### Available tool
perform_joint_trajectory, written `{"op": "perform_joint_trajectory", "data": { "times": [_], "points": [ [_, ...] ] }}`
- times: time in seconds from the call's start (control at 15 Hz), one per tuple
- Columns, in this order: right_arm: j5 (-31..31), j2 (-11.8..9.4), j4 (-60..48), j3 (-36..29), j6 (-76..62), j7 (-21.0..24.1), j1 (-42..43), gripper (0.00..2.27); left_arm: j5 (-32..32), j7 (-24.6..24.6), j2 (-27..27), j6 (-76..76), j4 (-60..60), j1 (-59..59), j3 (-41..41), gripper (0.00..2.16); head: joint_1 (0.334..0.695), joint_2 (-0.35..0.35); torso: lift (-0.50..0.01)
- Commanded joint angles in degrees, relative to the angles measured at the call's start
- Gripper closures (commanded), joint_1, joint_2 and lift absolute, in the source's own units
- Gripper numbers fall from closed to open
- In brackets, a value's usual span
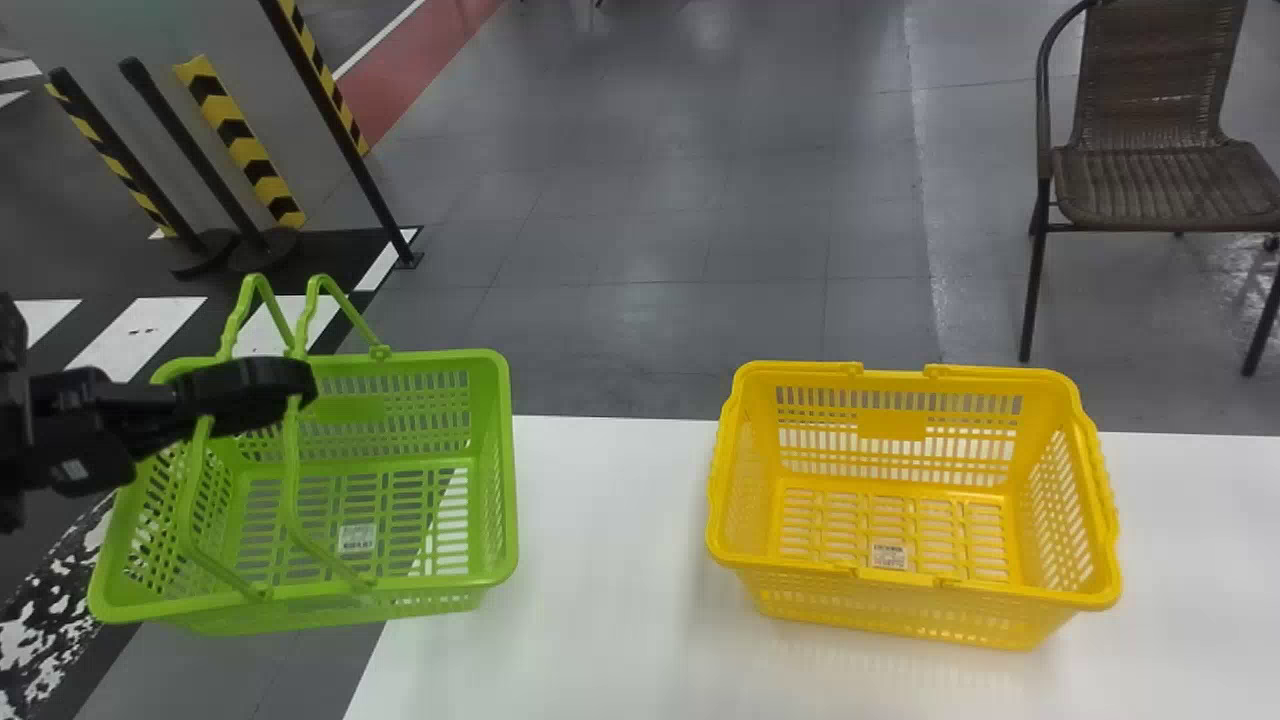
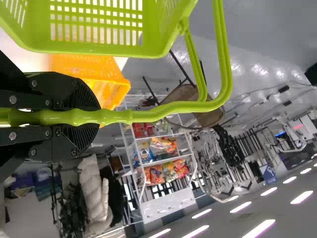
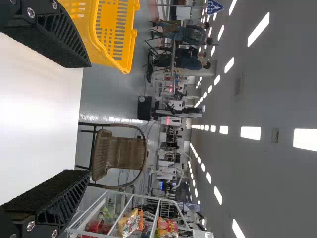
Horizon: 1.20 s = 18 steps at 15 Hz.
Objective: Grasp handle with right gripper to insert into left gripper then lift and swing left to center
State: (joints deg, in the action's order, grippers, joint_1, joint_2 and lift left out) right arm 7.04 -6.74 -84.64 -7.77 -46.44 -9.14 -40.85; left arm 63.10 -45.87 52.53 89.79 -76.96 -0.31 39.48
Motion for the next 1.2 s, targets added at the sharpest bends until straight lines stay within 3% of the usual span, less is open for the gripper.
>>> {"op": "perform_joint_trajectory", "data": {
  "times": [0.0, 0.27, 0.6, 0.73, 1.07, 1.13],
  "points": [
    [0.6, -0.3, 0.0, -0.7, -0.2, 0.0, 0.3, 0.04, 4.1, 1.5, -4.5, 0.2, -8.5, 12.4, 7.5, 2.13, 0.695, 0.314, 0.0],
    [0.7, -0.8, -1.2, -0.9, 0.9, -0.1, 0.7, 0.04, 9.8, 3.9, -12.7, 0.2, -20.0, 25.8, 14.8, 2.14, 0.695, 0.271, 0.0],
    [0.7, -1.0, -1.3, -0.5, 2.6, -0.1, 1.7, 0.04, 24.6, 10.1, -21.3, 0.2, -35.5, 40.5, 22.2, 2.14, 0.695, 0.214, 0.0],
    [0.6, -1.1, -1.3, -0.4, 3.5, -0.2, 2.0, 0.04, 27.2, 10.9, -25.8, 0.2, -41.5, 42.2, 22.7, 2.14, 0.695, 0.176, 0.0],
    [0.4, -1.5, -3.0, 0.3, 4.2, -0.2, 2.0, 0.04, 30.1, 14.8, -35.9, 0.2, -49.3, 41.9, 13.8, 2.14, 0.695, -0.009, 0.0],
    [0.4, -1.7, -3.6, 0.3, 4.2, -0.2, 1.7, 0.04, 29.4, 15.5, -37.1, 0.2, -49.4, 41.3, 10.7, 2.14, 0.695, -0.08, 0.0]
  ]
}}
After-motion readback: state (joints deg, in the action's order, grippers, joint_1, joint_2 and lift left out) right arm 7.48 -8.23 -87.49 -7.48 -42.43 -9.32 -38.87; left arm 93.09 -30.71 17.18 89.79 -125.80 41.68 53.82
